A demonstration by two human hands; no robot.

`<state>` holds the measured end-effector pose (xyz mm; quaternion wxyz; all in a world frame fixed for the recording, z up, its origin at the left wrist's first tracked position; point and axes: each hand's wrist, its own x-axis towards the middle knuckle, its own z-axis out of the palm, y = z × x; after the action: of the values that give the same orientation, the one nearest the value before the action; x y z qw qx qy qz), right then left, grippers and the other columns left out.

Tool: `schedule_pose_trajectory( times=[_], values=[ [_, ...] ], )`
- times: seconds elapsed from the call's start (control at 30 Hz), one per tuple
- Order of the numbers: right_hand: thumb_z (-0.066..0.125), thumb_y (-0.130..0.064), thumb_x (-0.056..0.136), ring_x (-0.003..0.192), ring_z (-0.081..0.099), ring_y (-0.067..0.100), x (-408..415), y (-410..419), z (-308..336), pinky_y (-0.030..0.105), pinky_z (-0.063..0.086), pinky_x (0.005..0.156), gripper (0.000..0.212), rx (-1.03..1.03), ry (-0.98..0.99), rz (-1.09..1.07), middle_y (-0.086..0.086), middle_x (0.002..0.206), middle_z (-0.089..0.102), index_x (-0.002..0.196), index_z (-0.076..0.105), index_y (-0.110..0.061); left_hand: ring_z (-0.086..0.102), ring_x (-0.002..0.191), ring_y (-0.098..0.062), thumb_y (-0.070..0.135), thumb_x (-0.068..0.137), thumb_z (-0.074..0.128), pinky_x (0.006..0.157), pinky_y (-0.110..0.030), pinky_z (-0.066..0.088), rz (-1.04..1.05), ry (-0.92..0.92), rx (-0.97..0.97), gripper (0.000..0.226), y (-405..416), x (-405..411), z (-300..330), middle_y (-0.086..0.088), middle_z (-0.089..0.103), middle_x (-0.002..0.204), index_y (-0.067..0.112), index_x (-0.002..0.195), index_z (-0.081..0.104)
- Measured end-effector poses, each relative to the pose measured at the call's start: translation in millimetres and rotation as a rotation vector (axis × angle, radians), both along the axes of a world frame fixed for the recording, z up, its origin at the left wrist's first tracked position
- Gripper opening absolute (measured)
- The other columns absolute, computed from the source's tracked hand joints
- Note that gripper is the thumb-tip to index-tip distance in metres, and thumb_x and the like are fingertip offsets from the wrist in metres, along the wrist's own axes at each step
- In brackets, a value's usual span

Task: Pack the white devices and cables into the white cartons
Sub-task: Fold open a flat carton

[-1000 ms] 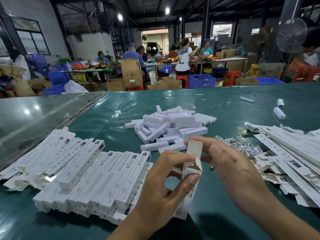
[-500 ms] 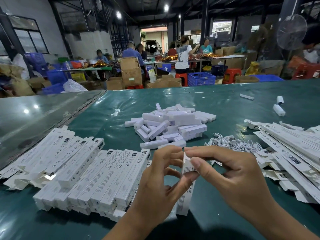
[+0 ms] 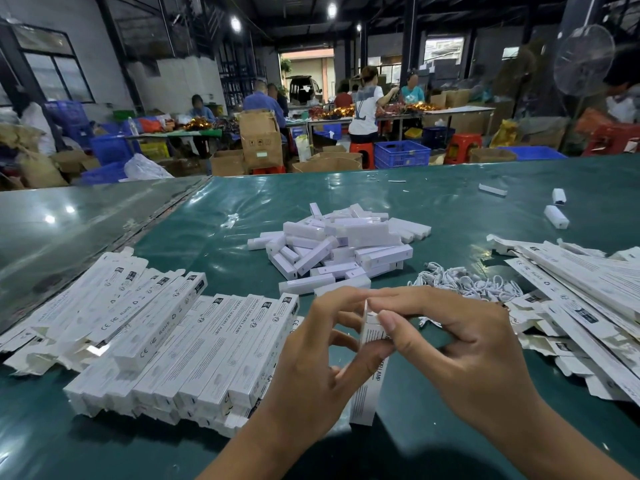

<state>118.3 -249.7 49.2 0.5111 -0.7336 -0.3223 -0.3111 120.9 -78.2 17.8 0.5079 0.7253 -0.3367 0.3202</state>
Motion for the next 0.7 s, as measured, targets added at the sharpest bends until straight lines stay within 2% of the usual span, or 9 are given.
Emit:
schedule_pose_trajectory(
  times=[0.13, 0.27, 0.37, 0.47, 0.53, 0.57, 0.63, 0.7],
  values=[
    [0.058, -0.021, 0.095, 0.105, 0.07, 0.003, 2.6, -2.6, -5.1, 0.016, 0.052, 0.089, 0.024, -0.099, -0.087, -0.028, -0.011, 0.112, 0.075, 0.108, 0.076, -0.012, 0.068, 0.098, -0.018, 0.037, 0.099, 0.063, 0.07, -0.035, 0.06, 0.006, -0.041, 0.038, 0.038, 0.3, 1.3, -1.2, 0.018, 0.057, 0.127, 0.038, 0.131, 0.043],
    [0.051, -0.024, 0.099, 0.104, 0.07, 0.006, 3.9, -5.4, -7.9, 0.018, 0.053, 0.088, 0.026, -0.077, -0.039, -0.006, -0.015, 0.114, 0.073, 0.12, 0.066, -0.02, 0.066, 0.101, -0.018, 0.027, 0.101, 0.061, 0.074, -0.027, 0.058, -0.003, -0.136, 0.09, 0.025, 1.5, 4.8, -0.6, 0.005, 0.057, 0.123, 0.021, 0.123, 0.052],
    [0.053, -0.023, 0.099, 0.104, 0.069, 0.006, 6.7, -6.7, -9.4, 0.017, 0.05, 0.088, 0.029, -0.141, -0.122, 0.014, -0.009, 0.117, 0.072, 0.122, 0.067, -0.013, 0.066, 0.102, -0.017, 0.028, 0.101, 0.061, 0.073, -0.026, 0.057, -0.014, -0.126, 0.071, 0.022, 2.4, 6.1, -2.0, 0.007, 0.058, 0.122, 0.022, 0.12, 0.053],
    [0.056, -0.021, 0.098, 0.118, 0.066, 0.013, 9.6, -8.0, -13.8, 0.025, 0.051, 0.097, 0.029, -0.214, -0.222, 0.046, 0.004, 0.126, 0.068, 0.118, 0.069, -0.005, 0.068, 0.101, -0.015, 0.042, 0.097, 0.064, 0.072, -0.026, 0.058, -0.036, 0.045, -0.026, 0.032, 1.1, 1.9, -2.8, 0.017, 0.06, 0.12, 0.033, 0.121, 0.045],
    [0.059, -0.023, 0.099, 0.118, 0.066, 0.014, 11.0, -7.7, -15.6, 0.025, 0.052, 0.096, 0.028, -0.194, -0.233, 0.047, 0.007, 0.125, 0.068, 0.113, 0.071, -0.003, 0.069, 0.098, -0.015, 0.05, 0.091, 0.068, 0.069, -0.024, 0.057, -0.06, 0.196, -0.028, 0.041, 3.3, 2.2, -3.3, 0.015, 0.064, 0.114, 0.04, 0.12, 0.041],
    [0.061, -0.025, 0.097, 0.114, 0.068, 0.013, 12.0, -7.6, -15.5, 0.023, 0.053, 0.094, 0.028, -0.182, -0.241, 0.033, 0.006, 0.122, 0.069, 0.109, 0.072, -0.002, 0.069, 0.095, -0.016, 0.05, 0.088, 0.071, 0.07, -0.027, 0.058, -0.076, 0.268, 0.054, 0.046, 6.9, 4.8, -4.6, 0.013, 0.067, 0.111, 0.041, 0.121, 0.04],
    [0.068, -0.027, 0.091, 0.099, 0.069, 0.011, 16.0, -8.4, -13.8, 0.02, 0.055, 0.082, 0.023, -0.165, -0.227, -0.032, 0.003, 0.11, 0.072, 0.101, 0.073, -0.006, 0.07, 0.095, -0.011, 0.044, 0.084, 0.078, 0.079, -0.033, 0.058, -0.119, 0.462, 0.35, 0.056, 14.2, 11.3, -7.9, 0.009, 0.07, 0.109, 0.04, 0.124, 0.039],
    [0.072, -0.029, 0.086, 0.085, 0.067, 0.013, 22.8, -12.4, -11.8, 0.02, 0.055, 0.069, 0.016, -0.092, -0.049, -0.115, -0.007, 0.095, 0.068, 0.099, 0.068, -0.02, 0.069, 0.093, -0.005, 0.037, 0.083, 0.08, 0.086, -0.035, 0.057, -0.145, 0.63, 0.54, 0.056, 17.0, 13.6, -11.5, 0.008, 0.071, 0.111, 0.04, 0.123, 0.042]
  ],
)
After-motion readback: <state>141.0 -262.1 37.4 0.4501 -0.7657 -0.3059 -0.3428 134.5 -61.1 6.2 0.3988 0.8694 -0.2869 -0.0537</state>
